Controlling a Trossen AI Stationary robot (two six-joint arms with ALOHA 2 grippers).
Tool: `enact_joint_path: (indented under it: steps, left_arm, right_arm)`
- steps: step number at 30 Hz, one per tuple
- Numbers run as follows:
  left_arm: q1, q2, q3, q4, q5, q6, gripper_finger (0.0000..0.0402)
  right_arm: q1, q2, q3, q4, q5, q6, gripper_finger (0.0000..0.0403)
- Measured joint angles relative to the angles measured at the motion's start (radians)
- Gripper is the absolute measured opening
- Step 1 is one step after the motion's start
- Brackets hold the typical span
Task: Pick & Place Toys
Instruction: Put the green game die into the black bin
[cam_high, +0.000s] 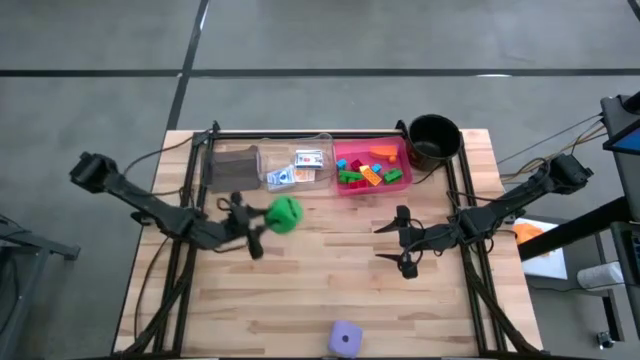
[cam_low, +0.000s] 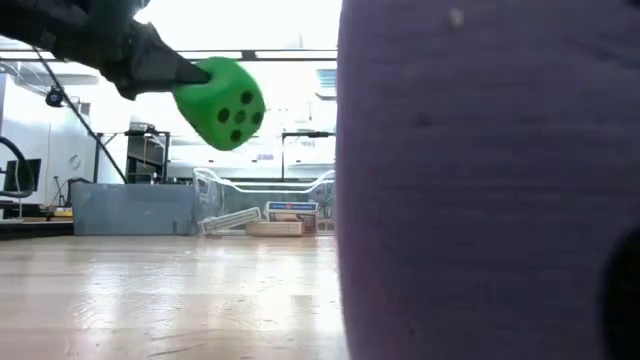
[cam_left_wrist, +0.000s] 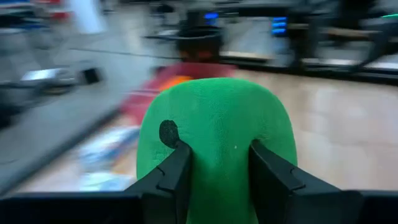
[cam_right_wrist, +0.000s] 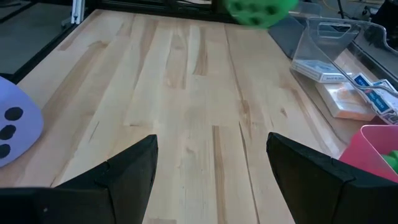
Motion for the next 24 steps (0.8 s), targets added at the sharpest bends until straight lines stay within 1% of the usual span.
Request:
enact_joint_path:
  steps: [6, 8, 10, 15, 20, 22, 24]
  left_arm:
    - [0.003, -0.210, 0.033, -0.288, -0.272, -0.076, 0.0114]
    - [0.007, -0.257, 0.033, -0.341, -0.359, -0.090, 0.0111]
    - [0.019, -0.295, 0.033, -0.371, -0.423, -0.090, 0.0105]
    - [0.092, -0.323, 0.030, -0.419, -0.441, -0.092, 0.0099]
    - [0.230, -0.321, 0.030, -0.557, -0.436, -0.192, 0.0092]
    - [0.305, -0.321, 0.030, -0.619, -0.399, -0.239, 0.0092]
    - [0.389, -0.321, 0.029, -0.667, -0.323, -0.272, 0.0090]
  right_arm:
    - [0.000, 0.007, 0.000, 0.000, 0.000, -0.001, 0.0300]
    - [0.000, 0.017, 0.000, 0.000, 0.000, -0.001, 0.0300]
    - [0.000, 0.028, 0.000, 0.002, 0.000, -0.001, 0.0300]
    - [0.000, 0.056, 0.001, 0.026, 0.000, -0.006, 0.0300]
    - [0.000, 0.072, 0.001, 0.047, 0.000, -0.013, 0.0300]
    - [0.000, 0.072, 0.001, 0.046, 0.000, -0.013, 0.0300]
    - [0.000, 0.071, 0.001, 0.047, -0.003, -0.014, 0.0300]
